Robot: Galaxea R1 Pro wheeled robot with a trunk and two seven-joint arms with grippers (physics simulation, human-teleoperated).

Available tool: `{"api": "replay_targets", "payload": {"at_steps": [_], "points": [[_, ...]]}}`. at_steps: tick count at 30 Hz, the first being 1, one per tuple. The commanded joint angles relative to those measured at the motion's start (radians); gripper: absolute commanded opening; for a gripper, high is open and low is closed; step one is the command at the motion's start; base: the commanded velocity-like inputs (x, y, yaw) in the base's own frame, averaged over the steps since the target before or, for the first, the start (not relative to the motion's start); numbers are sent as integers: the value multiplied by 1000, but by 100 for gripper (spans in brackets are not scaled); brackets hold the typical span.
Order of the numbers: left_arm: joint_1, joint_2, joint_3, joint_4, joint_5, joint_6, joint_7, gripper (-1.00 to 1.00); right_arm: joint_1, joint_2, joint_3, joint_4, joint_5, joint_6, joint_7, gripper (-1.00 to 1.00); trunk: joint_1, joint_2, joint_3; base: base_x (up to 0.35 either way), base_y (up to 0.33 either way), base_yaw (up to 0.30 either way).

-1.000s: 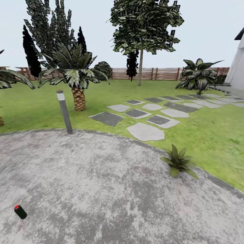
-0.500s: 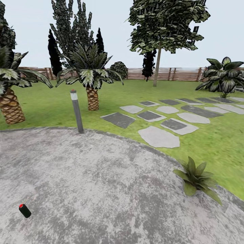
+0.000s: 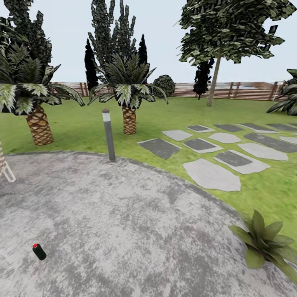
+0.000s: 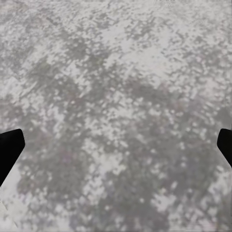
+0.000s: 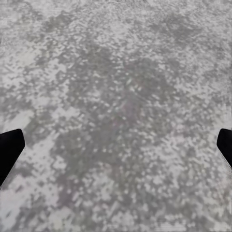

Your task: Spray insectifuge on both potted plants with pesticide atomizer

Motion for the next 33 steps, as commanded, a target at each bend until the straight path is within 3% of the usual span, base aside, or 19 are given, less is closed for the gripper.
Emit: {"api": "replay_targets", "payload": {"at_steps": [1,9,33], "points": [[-1,0,-1,1,-2,-3,4,100,0,0,0,0,0,-3,0,100,0,0,-1,179,-119,278],[-1,0,-1,1,-1,-4,4,100,0,0,0,0,0,-3,0,100,0,0,-1,137,-70,278],[2,0,-1,1,-2,-4,4,100,0,0,0,0,0,-3,0,100,0,0,-1,4,-1,278]]}}
